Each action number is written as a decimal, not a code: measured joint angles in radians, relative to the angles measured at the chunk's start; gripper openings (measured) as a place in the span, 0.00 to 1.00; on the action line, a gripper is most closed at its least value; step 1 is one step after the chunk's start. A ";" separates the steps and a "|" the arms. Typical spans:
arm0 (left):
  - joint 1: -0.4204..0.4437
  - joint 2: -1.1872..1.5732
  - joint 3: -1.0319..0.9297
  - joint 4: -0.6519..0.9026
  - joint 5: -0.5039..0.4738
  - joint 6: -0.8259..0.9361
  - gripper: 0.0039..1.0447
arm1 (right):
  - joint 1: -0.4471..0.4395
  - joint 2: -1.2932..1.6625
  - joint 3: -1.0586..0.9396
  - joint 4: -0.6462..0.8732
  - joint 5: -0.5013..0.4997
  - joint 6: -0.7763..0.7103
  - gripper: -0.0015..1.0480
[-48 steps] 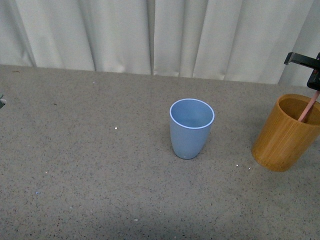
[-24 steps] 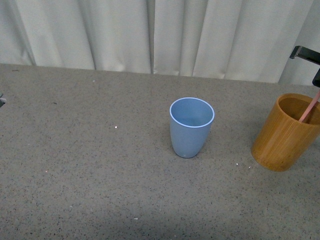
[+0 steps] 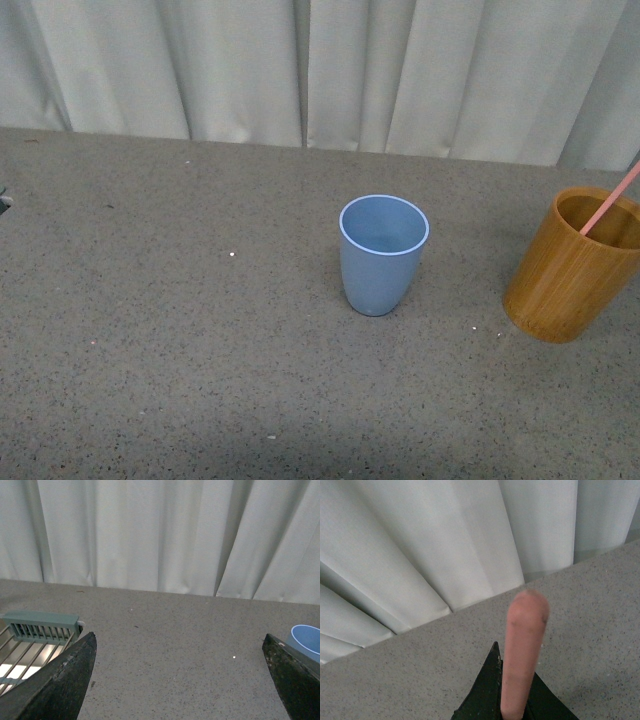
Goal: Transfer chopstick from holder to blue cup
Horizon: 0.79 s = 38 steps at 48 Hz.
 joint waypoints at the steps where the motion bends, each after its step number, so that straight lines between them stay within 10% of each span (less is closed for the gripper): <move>1: 0.000 0.000 0.000 0.000 0.000 0.000 0.94 | -0.001 -0.011 0.002 -0.005 -0.001 0.000 0.02; 21: 0.000 0.000 0.000 0.000 0.000 0.000 0.94 | -0.017 -0.219 0.029 -0.087 -0.043 0.041 0.02; 38: 0.000 0.000 0.000 0.000 0.000 0.000 0.94 | 0.236 -0.183 0.048 -0.048 0.047 0.065 0.02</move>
